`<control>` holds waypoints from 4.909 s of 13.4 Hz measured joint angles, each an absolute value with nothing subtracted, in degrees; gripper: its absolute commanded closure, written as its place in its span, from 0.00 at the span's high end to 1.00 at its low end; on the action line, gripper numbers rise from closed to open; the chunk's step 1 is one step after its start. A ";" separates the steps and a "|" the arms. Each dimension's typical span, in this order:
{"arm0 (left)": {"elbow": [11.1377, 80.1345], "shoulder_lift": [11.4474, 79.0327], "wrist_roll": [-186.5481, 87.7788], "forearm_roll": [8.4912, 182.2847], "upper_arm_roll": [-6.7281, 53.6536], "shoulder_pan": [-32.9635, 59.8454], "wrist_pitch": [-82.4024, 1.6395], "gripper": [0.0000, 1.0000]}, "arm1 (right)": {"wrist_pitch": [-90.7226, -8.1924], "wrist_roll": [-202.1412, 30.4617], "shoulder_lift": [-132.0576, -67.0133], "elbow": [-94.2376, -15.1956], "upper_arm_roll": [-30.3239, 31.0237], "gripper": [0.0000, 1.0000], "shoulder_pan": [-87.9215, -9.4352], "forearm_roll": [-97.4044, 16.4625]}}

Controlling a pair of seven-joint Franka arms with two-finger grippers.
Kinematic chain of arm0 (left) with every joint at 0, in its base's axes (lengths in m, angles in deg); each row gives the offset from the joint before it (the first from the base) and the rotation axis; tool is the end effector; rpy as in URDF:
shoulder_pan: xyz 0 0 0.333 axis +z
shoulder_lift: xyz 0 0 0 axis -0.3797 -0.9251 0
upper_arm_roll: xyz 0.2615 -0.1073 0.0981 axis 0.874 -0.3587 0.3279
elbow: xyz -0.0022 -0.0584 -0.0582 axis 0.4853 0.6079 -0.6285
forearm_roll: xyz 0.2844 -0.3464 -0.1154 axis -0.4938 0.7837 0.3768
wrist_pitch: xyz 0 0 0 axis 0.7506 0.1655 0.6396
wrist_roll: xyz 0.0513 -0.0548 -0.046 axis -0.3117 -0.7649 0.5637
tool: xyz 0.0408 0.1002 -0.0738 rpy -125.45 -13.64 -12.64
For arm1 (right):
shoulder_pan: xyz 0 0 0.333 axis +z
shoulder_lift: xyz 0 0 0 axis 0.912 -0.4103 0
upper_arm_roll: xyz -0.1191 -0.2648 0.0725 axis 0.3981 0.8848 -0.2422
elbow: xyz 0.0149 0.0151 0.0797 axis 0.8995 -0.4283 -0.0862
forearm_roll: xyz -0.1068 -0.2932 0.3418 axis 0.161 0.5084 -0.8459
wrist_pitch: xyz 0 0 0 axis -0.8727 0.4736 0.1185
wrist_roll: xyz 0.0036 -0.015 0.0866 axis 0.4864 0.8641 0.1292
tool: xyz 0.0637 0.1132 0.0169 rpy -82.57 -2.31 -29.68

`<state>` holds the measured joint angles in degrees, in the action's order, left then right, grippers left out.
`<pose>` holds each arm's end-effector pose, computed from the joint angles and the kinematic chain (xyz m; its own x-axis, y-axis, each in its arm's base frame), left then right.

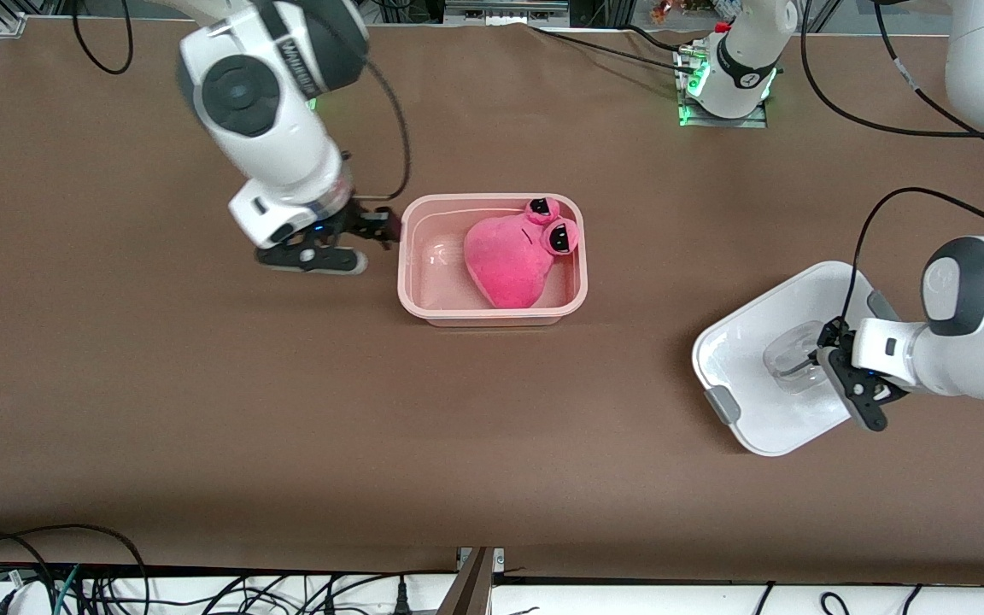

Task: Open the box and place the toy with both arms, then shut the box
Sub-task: 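Lower the right gripper into the tub onto the pink plush, then close the right gripper on the pink plush, then lift the pink plush up out of the tub with the right gripper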

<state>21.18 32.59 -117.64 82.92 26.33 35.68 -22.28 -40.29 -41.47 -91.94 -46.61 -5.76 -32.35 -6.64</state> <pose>0.7542 0.0133 0.2762 0.4576 -0.8891 -0.0129 -0.8586 -0.4455 0.2537 0.5841 0.4011 0.4155 0.9935 -0.1062 -0.0408 -0.1078 -0.9935 -0.0377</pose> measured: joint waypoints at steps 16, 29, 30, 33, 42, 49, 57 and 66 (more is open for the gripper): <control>22.54 27.52 -148.73 82.89 26.25 34.29 -27.80 1.00 | -60.71 -26.89 -108.59 -46.59 -5.55 1.00 -16.41 -6.37; 21.78 31.89 -145.94 82.89 26.38 34.13 -23.18 1.00 | -64.14 -26.93 -110.58 -45.87 -4.96 0.00 -16.01 -6.32; 21.77 32.28 -145.84 82.89 26.41 34.13 -22.79 1.00 | -64.14 -26.97 -110.57 -45.40 -4.71 0.00 -16.05 -6.32; 21.77 33.17 -145.69 81.26 26.41 34.13 -22.34 1.00 | -61.59 -27.08 -109.17 -42.24 -3.75 0.00 -17.13 -6.17; 21.78 33.60 -144.40 80.84 26.38 34.06 -22.20 1.00 | -46.67 -26.87 -105.03 -35.35 -4.67 1.00 -19.06 -6.17; 22.20 33.60 -144.25 80.84 26.39 34.07 -22.10 1.00 | -57.92 -23.98 -113.68 -35.36 -5.32 1.00 -13.58 -6.15; 22.21 33.60 -144.25 80.84 26.41 34.10 -22.10 1.00 | -62.92 -10.75 -114.98 -35.32 -5.32 1.00 -11.09 -6.09; 22.24 33.60 -144.25 80.84 26.46 34.17 -22.10 1.00 | -64.06 -9.91 -116.18 -35.31 -5.29 0.23 -10.88 -5.89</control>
